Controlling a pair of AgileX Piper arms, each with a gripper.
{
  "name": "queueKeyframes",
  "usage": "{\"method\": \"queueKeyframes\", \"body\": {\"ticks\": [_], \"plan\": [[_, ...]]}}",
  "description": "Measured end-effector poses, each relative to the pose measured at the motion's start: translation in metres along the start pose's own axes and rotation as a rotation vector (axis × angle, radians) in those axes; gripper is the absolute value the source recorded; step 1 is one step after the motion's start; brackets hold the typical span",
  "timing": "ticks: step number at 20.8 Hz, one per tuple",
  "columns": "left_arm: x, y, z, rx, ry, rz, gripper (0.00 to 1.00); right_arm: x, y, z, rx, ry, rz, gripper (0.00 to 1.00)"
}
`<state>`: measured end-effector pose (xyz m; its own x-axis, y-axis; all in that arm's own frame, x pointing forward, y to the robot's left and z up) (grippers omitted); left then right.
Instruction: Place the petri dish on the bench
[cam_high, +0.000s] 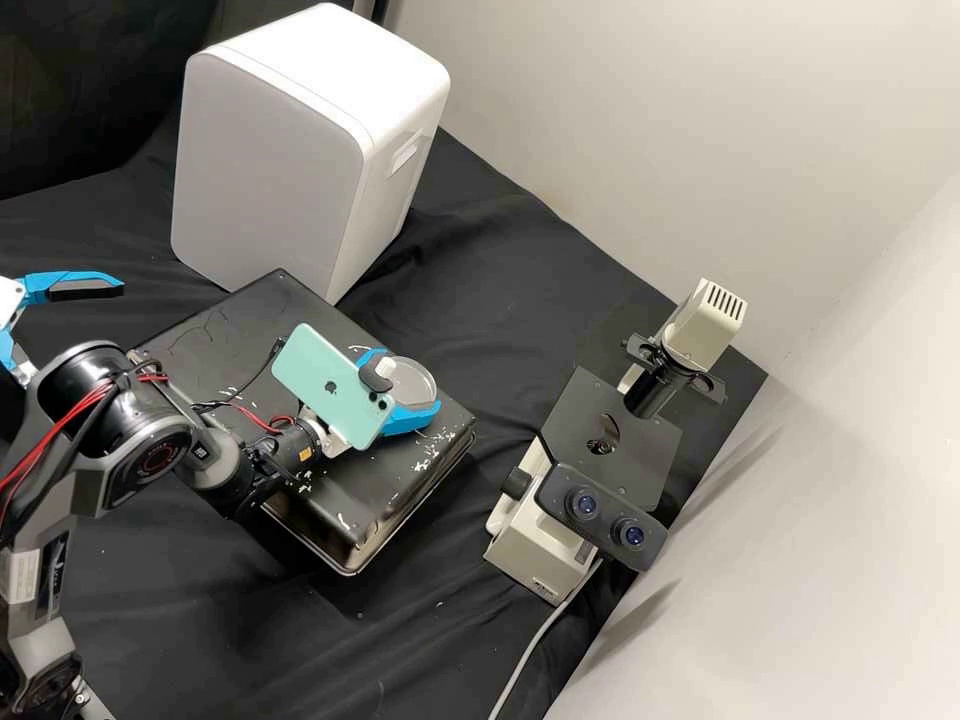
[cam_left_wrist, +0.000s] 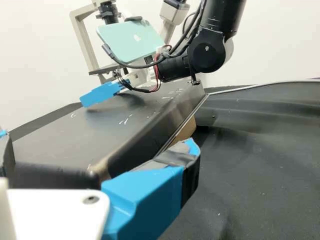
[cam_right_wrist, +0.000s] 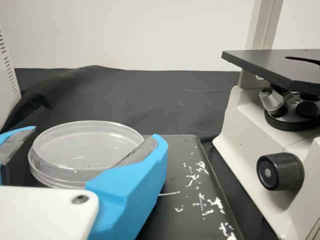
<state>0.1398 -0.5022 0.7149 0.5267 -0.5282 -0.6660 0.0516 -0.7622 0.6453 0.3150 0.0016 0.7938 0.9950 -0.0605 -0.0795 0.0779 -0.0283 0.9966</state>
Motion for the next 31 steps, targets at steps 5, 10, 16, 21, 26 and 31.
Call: {"method": "queueKeyframes", "body": {"ticks": [5,10,16,21,26,31], "plan": [[0.000,0.0000,0.000,0.000,0.000,0.000,1.00,-0.003,-0.007,-0.003,-0.002,0.017,-0.018,0.00],[0.000,0.0000,0.001,0.001,-0.007,0.000,1.00,-0.011,-0.012,-0.002,-0.001,0.030,-0.016,0.00],[0.001,0.0001,0.002,0.001,-0.011,0.000,1.00,-0.020,-0.009,-0.001,-0.005,0.032,-0.014,0.00],[0.001,0.0001,0.002,0.001,-0.011,0.000,1.00,-0.021,-0.006,0.004,0.000,0.016,-0.003,0.00],[0.001,0.0001,0.002,0.001,-0.011,0.000,1.00,-0.021,-0.005,0.005,0.000,0.014,-0.001,1.00],[0.001,0.0001,0.002,0.001,-0.011,0.000,1.00,-0.023,-0.004,0.002,0.002,0.014,0.010,1.00]]}}
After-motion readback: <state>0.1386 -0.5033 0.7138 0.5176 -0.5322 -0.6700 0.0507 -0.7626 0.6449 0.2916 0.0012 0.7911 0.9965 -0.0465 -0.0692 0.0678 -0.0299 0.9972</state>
